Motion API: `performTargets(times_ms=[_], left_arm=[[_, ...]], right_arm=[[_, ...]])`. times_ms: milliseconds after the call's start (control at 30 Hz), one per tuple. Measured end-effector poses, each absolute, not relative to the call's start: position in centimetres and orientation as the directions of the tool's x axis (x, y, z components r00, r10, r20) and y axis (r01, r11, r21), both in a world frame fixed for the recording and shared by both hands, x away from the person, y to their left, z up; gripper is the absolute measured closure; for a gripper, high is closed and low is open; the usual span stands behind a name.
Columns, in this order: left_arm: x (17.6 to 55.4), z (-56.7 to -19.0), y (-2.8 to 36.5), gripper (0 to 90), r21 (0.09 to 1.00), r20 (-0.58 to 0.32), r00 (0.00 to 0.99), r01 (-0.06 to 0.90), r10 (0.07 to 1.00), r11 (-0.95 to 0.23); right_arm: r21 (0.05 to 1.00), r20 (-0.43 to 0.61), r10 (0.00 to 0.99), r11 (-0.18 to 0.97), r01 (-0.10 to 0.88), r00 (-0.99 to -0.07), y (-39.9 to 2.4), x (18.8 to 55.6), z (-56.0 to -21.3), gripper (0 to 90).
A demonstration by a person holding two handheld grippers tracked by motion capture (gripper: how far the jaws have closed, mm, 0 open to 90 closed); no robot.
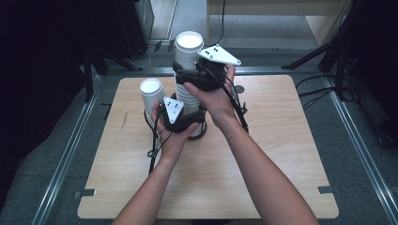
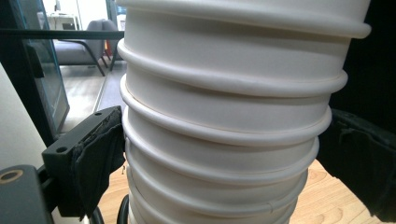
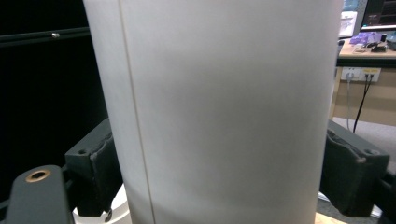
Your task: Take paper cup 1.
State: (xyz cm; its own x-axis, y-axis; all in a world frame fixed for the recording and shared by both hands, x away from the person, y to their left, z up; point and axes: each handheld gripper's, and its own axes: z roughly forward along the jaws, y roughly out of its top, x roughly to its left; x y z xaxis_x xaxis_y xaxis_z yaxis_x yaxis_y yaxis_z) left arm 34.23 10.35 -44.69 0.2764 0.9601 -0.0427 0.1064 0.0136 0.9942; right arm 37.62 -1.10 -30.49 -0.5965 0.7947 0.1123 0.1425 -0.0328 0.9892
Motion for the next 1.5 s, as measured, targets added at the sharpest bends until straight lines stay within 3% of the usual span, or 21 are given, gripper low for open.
performTargets(times_ms=[733, 1000, 1500], left_arm=[[34.0, -44.7, 10.4, 3.9, 0.994, -0.047, 0.278, 0.105, 0.959, 0.018], [33.9, -44.8, 10.4, 4.4, 0.994, -0.046, 0.276, 0.104, 0.96, 0.018], [33.8, -44.8, 10.5, 5.0, 0.995, -0.036, 0.277, 0.101, 0.96, 0.008]], right_arm=[[0.993, 0.117, 0.802, -0.086, 0.081, -0.586, -1.4, 37.2, -27.9, 16.6], [0.996, 0.074, 0.808, -0.091, 0.0, -0.585, -1.6, 36.6, -26.8, 18.6], [0.981, 0.106, 0.819, -0.178, -0.073, -0.564, -3.2, 35.2, -23.8, 19.3]])
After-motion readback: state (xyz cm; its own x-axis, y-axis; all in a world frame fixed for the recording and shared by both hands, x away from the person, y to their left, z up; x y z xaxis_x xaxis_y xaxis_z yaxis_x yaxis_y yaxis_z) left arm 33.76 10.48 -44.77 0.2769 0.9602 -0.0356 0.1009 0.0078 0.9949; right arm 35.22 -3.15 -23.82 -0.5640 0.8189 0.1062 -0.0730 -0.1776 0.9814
